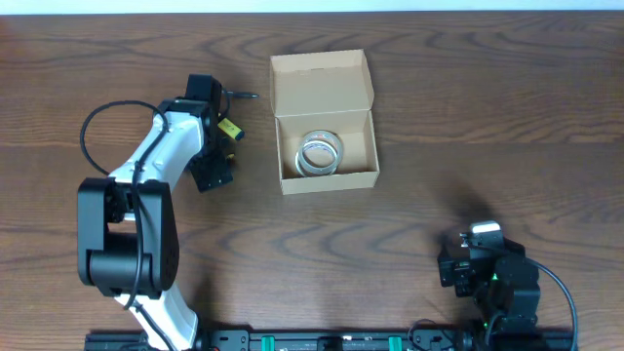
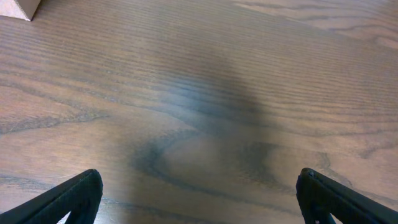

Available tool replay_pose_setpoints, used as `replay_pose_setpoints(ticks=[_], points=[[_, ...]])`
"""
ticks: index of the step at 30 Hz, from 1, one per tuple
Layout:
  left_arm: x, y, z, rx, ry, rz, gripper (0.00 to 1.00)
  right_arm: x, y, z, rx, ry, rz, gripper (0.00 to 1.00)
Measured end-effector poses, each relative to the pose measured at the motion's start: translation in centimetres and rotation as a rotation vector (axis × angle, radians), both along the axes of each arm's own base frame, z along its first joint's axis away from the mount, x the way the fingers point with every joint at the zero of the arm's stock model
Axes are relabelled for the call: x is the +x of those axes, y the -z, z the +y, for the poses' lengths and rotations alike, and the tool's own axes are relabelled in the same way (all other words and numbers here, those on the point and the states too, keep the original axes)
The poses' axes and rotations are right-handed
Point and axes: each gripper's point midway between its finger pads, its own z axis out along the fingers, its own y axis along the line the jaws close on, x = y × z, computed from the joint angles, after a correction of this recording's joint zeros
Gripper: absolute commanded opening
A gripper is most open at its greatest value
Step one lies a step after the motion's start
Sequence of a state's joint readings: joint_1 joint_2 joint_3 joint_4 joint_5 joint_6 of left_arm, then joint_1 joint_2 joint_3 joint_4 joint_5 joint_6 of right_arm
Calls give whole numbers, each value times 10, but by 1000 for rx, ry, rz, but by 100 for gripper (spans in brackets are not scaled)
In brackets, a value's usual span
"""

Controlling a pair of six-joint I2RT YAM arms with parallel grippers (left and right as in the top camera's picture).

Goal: Pack container
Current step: 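Move the left gripper left of the box and grasp the correction tape, then carry the correction tape with the left gripper over the box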

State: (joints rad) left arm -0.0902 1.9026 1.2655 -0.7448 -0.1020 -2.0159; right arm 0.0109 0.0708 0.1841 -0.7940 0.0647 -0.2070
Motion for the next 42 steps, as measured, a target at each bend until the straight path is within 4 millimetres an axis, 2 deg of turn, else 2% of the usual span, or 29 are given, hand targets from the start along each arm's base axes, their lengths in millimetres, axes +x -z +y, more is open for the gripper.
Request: replay_pose_setpoints(ticks=[8,13,20,24,30,35,42], points=[[-4,8,8,-29,-33,29,89,0,0,0,0,0,0,99],[-7,19,5,-61,-37,62,84,0,0,0,0,0,0,99],[-10,26,-1,-91,-35,87,63,0,0,0,0,0,0,99],[-10,27,-2,-97,-34,88,44,0,0,0,0,0,0,99],[-9,26,-2,-95,-6,89,22,0,0,0,0,0,0,99],[-9,26,-2,-94,10,91,14,0,0,0,0,0,0,99],[-9,25,-2,-91,44,92,11,0,0,0,0,0,0,99]])
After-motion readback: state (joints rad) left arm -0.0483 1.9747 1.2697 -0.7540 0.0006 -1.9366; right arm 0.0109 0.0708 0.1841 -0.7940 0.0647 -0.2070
